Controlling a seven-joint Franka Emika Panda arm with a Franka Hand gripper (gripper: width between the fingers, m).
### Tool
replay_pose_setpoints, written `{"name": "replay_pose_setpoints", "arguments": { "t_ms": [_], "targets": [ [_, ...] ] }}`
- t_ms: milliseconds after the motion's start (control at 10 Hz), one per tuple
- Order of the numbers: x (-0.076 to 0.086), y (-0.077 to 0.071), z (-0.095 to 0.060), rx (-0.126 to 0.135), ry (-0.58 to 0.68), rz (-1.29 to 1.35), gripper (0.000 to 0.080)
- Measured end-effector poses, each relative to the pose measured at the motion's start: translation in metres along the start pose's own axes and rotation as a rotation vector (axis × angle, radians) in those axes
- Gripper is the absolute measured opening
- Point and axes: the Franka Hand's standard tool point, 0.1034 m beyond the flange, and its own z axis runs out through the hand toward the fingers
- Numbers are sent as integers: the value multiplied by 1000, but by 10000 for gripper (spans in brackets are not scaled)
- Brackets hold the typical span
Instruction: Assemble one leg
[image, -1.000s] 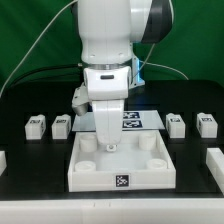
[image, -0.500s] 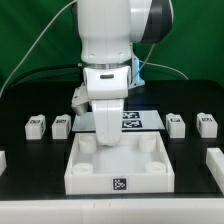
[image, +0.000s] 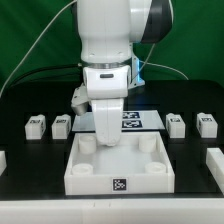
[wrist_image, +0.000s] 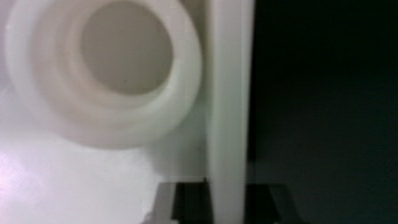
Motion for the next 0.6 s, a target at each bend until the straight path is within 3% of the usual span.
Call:
{"name": "replay_pose_setpoints", "arguments": {
  "t_ms": [300,600],
  "targets": [
    [9,10,1,-11,7,-15,61],
    [60,39,0,-51,45,-4,61]
  ]
}}
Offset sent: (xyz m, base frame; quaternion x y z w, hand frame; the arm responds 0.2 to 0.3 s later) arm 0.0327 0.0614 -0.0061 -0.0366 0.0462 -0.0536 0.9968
